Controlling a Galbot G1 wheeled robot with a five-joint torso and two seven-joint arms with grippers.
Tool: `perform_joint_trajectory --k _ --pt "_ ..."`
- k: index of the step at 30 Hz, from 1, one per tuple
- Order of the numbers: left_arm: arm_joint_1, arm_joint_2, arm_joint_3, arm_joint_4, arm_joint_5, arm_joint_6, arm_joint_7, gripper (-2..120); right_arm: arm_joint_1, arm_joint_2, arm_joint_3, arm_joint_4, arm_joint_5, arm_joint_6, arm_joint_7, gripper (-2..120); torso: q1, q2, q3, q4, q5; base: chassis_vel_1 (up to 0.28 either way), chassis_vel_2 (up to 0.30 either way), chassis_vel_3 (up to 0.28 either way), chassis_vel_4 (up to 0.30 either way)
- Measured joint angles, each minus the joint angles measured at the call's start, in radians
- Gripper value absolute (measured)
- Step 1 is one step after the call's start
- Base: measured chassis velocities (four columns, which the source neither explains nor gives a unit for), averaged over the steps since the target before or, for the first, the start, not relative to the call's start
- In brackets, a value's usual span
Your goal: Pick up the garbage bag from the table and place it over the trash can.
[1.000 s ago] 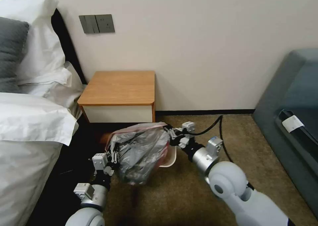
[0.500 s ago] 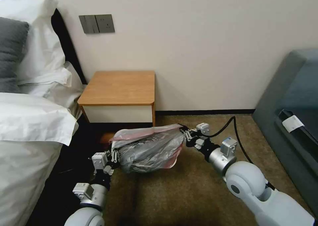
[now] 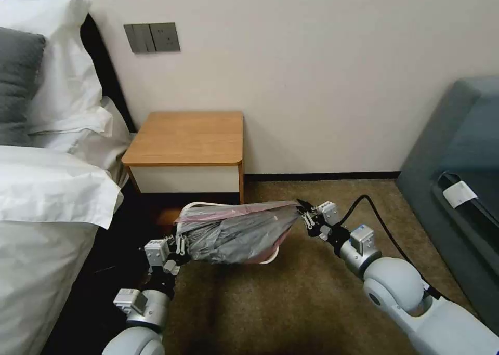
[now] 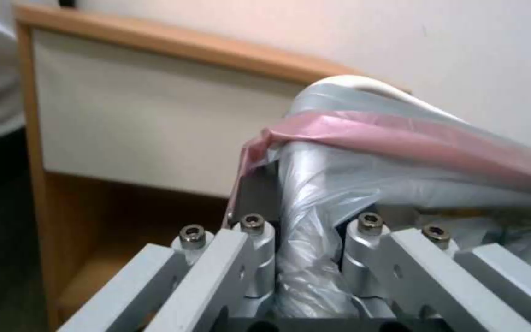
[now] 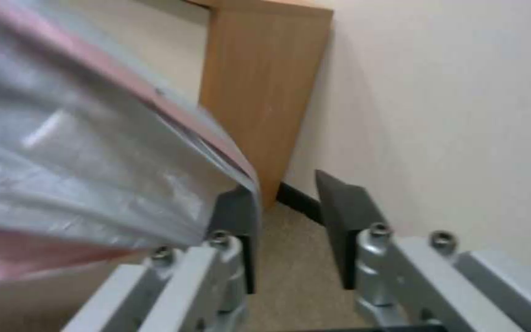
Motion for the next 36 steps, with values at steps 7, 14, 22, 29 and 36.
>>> perform_joint_trajectory --k 7,14,22,29,36 --pt "-0.057 0.0 -0.007 -0.002 -0.061 0.035 -0.019 10 -0.081 -0.022 0.019 0.102 -0.038 0.035 -0.033 59 0.0 0.0 0.0 0.0 -0.0003 0.0 0.0 0.0 0.0" --pt "-0.071 0.001 -0.008 0.007 -0.07 0.044 -0.023 10 -0.121 -0.006 0.043 0.182 -0.119 0.094 -0.072 82 0.0 0.0 0.0 0.0 -0.0001 0.0 0.0 0.0 0.0" --pt "-0.107 0.003 -0.008 0.04 -0.069 0.052 -0.03 10 -0.195 0.0 0.118 0.302 -0.205 0.113 -0.165 100 0.0 0.0 0.0 -0.0001 -0.0003 0.0 0.0 0.0 0.0" --pt "-0.105 0.008 0.007 0.053 0.056 0.043 -0.009 10 -0.108 0.056 0.059 0.279 -0.331 0.152 -0.116 100 0.0 0.0 0.0 0.0 0.0001 0.0 0.0 0.0 0.0" --pt "-0.09 0.01 0.017 0.053 0.136 0.028 0.004 10 0.042 0.063 -0.017 0.175 -0.432 0.142 -0.118 100 0.0 0.0 0.0 0.0001 0.0 0.0 0.0 0.0 0.0"
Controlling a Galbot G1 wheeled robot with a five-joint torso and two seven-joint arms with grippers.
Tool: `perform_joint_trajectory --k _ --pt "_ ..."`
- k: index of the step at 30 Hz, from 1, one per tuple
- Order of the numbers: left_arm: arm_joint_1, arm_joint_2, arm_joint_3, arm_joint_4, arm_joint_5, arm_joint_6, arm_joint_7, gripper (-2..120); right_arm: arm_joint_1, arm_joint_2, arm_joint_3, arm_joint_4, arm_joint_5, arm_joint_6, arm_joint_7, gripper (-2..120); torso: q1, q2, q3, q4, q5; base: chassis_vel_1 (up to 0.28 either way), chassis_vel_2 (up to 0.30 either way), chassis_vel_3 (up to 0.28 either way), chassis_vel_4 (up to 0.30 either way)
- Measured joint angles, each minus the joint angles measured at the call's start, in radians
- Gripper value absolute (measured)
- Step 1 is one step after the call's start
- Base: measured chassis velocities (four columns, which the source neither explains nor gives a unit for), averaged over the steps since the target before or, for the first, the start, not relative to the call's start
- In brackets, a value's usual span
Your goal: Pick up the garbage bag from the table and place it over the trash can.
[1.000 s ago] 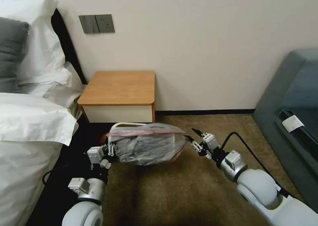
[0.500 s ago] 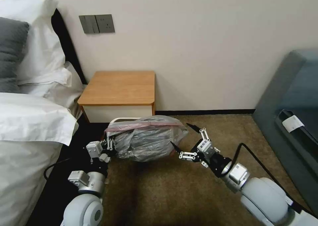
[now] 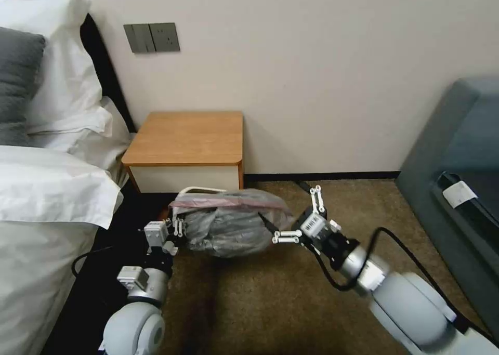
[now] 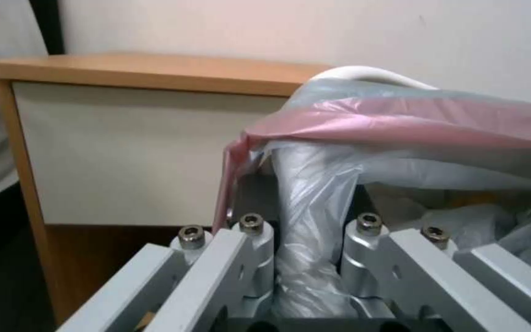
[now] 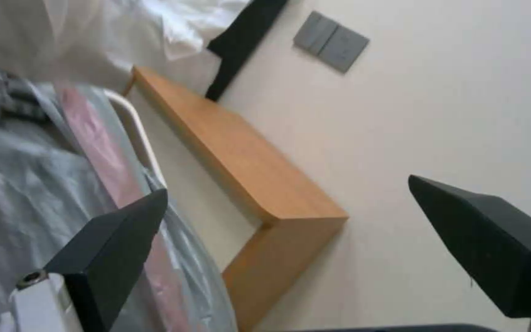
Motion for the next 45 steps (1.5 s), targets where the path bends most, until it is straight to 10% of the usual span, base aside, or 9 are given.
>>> perform_joint_trajectory --k 45 --pt "0.135 -0.003 0.028 -0.024 0.195 -0.113 0.058 10 0.398 0.038 -0.272 -0.241 0.074 -0.112 -0.058 100 0.0 0.0 0.0 -0.0001 -0.0001 0.0 0.0 0.0 0.0"
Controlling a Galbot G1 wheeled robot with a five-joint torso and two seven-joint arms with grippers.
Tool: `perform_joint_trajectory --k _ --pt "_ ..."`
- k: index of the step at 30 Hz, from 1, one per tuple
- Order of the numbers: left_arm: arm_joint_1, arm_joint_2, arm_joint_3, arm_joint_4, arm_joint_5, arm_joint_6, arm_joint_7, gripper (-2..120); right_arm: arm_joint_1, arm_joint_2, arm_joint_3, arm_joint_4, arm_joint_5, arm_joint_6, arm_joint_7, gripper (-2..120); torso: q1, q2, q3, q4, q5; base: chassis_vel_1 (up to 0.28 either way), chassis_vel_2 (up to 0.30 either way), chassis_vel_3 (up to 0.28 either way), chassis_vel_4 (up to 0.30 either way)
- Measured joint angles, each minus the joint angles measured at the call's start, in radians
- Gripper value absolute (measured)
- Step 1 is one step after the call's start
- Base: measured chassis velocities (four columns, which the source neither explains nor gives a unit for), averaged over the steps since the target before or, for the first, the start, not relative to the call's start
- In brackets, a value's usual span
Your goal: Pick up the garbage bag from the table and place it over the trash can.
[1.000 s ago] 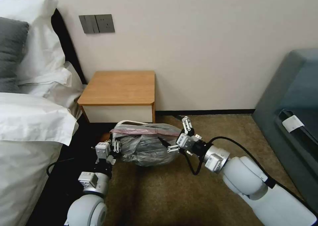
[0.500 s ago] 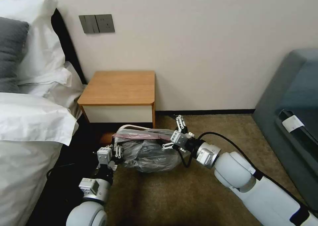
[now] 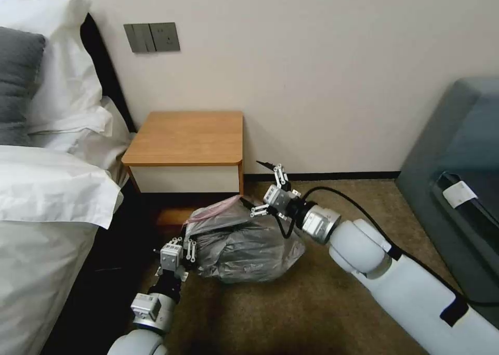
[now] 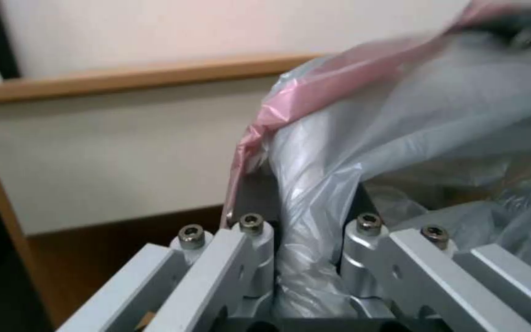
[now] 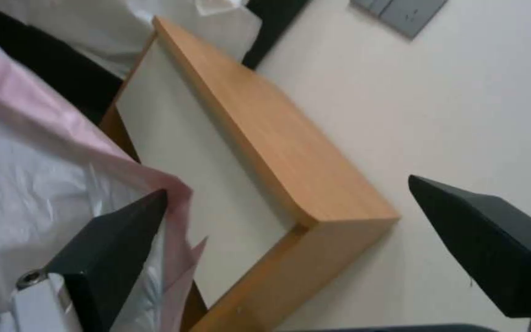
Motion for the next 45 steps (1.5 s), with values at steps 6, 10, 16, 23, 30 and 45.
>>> perform_joint_trajectory --k 6,10,16,23,30,45 --pt "0.013 0.002 -0.002 -0.013 0.034 -0.061 0.03 10 0.046 -0.003 -0.028 -0.057 0.007 0.0 0.005 100 0.0 0.0 0.0 0.0 0.0001 0.0 0.0 0.0 0.0" --pt "0.014 0.005 -0.003 -0.028 0.044 -0.094 0.051 10 0.112 -0.013 -0.057 -0.097 0.022 -0.006 0.008 100 0.0 0.0 0.0 0.0001 0.0 0.0 0.0 0.0 0.0" --pt "0.014 0.004 -0.006 -0.035 0.043 -0.118 0.062 10 0.156 -0.026 -0.078 -0.137 0.031 -0.007 0.011 100 0.0 0.0 0.0 0.0001 0.0001 0.0 0.0 0.0 0.0" --pt "-0.021 0.006 -0.039 0.008 0.048 -0.102 0.048 10 0.063 -0.077 0.018 0.026 0.076 -0.004 0.03 100 0.0 0.0 0.0 -0.0002 0.0001 0.0 0.0 0.0 0.0" --pt "-0.059 0.009 -0.046 0.032 0.099 -0.077 0.045 10 0.075 -0.163 0.005 0.149 0.121 -0.05 -0.071 100 0.0 0.0 0.0 -0.0004 -0.0001 0.0 0.0 0.0 0.0" --pt "-0.067 0.013 -0.04 0.037 0.104 -0.076 0.089 10 0.314 -0.061 -0.242 0.006 0.022 -0.043 -0.164 100 0.0 0.0 0.0 0.0001 -0.0001 0.0 0.0 0.0 0.0"
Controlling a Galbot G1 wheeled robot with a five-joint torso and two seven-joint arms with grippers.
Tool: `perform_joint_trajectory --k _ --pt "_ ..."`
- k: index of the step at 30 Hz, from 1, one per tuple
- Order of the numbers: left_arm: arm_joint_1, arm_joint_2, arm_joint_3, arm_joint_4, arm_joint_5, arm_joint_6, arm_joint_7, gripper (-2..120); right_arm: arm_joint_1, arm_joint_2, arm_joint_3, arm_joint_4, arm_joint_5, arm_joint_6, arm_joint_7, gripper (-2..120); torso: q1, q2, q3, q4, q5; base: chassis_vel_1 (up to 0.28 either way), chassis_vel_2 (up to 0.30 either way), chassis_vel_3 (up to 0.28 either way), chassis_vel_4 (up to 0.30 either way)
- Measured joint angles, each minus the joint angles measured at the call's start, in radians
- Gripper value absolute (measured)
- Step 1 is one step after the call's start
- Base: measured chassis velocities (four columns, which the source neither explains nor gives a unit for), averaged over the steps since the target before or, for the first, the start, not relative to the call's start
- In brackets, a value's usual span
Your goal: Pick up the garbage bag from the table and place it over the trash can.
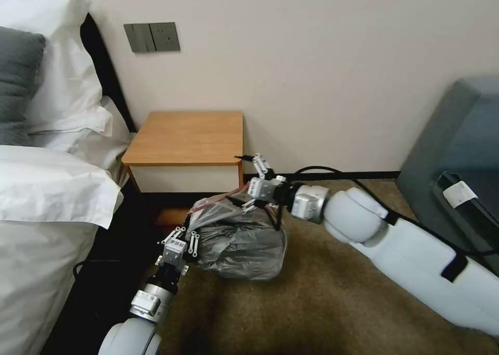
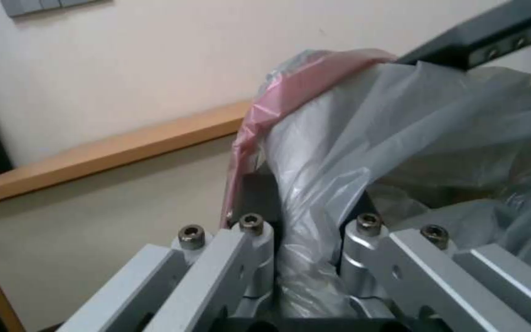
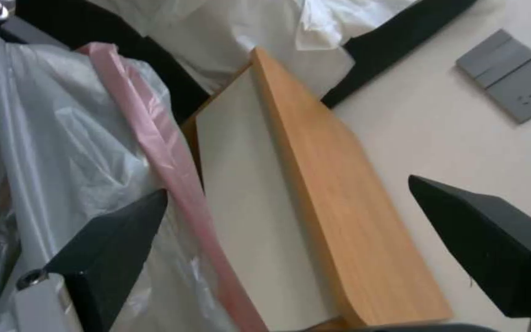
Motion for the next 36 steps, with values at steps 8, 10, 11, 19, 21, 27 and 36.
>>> perform_joint_trajectory --k 8,10,11,19,21,27,36 --pt "0.004 0.0 0.01 -0.003 0.008 -0.002 0.002 10 0.018 -0.002 -0.022 -0.014 -0.001 0.001 -0.005 100 0.0 0.0 0.0 -0.0003 0.0001 0.0 0.0 0.0 0.0" --pt "0.008 -0.001 0.015 -0.004 0.026 -0.006 0.009 10 0.042 0.003 -0.042 -0.02 0.004 0.0 -0.004 100 0.0 0.0 0.0 -0.0003 0.0001 0.0 0.0 0.0 0.0" --pt "0.008 0.0 0.017 -0.004 0.033 -0.008 0.011 10 0.051 0.006 -0.048 -0.022 0.006 -0.001 -0.004 100 0.0 0.0 0.0 -0.0002 0.0001 0.0 0.0 0.0 0.0" --pt "0.023 0.001 0.029 -0.002 0.065 -0.03 0.028 10 0.14 0.062 -0.112 -0.08 0.033 -0.012 0.015 100 0.0 0.0 0.0 -0.0001 0.0001 0.0 0.0 0.0 0.0" --pt "0.027 0.0 0.03 -0.003 0.074 -0.035 0.031 10 0.147 0.07 -0.121 -0.095 0.036 -0.012 0.02 100 0.0 0.0 0.0 -0.0001 0.0 0.0 0.0 0.0 0.0" --pt "0.044 0.0 0.025 -0.031 0.116 -0.068 0.039 10 0.186 0.102 -0.151 -0.193 0.034 -0.004 0.026 100 0.0 0.0 0.0 -0.0001 0.0001 0.0 0.0 0.0 0.0" --pt "0.058 -0.008 0.011 -0.067 0.097 -0.089 0.029 10 0.19 0.087 -0.142 -0.288 0.03 0.013 0.03 100 0.0 0.0 0.0 0.0 0.0002 0.0 0.0 0.0 0.0"
